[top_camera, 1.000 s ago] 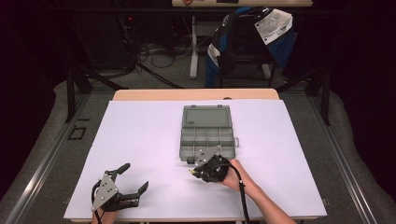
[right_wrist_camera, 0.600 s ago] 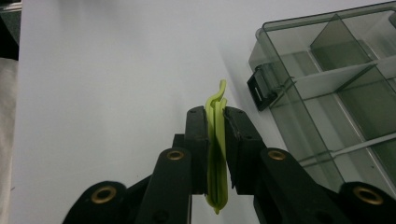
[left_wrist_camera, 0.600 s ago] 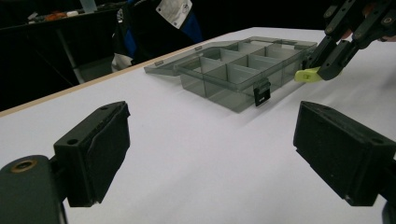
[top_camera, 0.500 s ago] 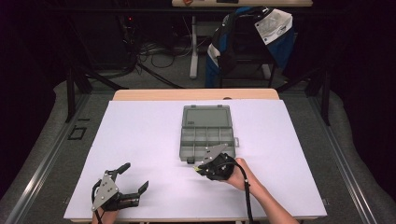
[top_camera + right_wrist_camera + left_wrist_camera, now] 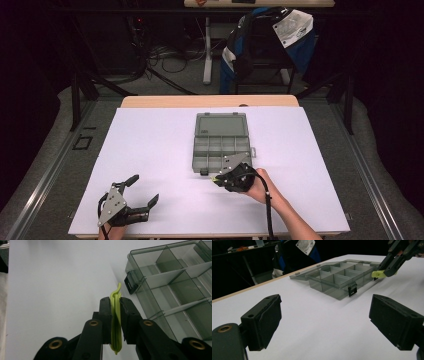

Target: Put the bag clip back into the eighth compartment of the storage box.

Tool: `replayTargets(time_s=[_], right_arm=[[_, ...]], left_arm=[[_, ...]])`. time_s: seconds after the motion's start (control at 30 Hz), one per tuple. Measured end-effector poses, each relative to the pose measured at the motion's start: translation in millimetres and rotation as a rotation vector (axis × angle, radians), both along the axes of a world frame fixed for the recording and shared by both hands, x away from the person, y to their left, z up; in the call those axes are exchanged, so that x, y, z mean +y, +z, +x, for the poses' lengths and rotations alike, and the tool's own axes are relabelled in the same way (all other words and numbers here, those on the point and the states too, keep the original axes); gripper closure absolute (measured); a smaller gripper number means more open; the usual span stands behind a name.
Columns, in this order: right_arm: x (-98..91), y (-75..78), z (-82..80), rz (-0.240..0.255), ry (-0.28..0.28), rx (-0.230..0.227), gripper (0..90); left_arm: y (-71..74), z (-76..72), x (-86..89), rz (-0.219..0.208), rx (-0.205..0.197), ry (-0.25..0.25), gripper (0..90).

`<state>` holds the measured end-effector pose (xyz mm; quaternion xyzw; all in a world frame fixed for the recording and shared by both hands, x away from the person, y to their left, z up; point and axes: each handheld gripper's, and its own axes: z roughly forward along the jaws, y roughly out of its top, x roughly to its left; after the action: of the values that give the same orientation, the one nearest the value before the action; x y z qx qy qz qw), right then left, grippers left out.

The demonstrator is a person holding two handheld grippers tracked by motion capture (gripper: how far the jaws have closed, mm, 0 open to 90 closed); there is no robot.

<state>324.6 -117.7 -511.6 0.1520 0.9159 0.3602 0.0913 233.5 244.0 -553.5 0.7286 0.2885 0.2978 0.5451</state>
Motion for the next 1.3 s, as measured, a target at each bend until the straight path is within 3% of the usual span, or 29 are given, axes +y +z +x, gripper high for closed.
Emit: replayTargets(time_s=[1.3], right_arm=[[-30.5,22.5,3.4,0.027,-0.077,-0.03,80.3]], left_arm=[[0.1,-0.6,0.4,-0.003,-0.003,0.001,10.8]])
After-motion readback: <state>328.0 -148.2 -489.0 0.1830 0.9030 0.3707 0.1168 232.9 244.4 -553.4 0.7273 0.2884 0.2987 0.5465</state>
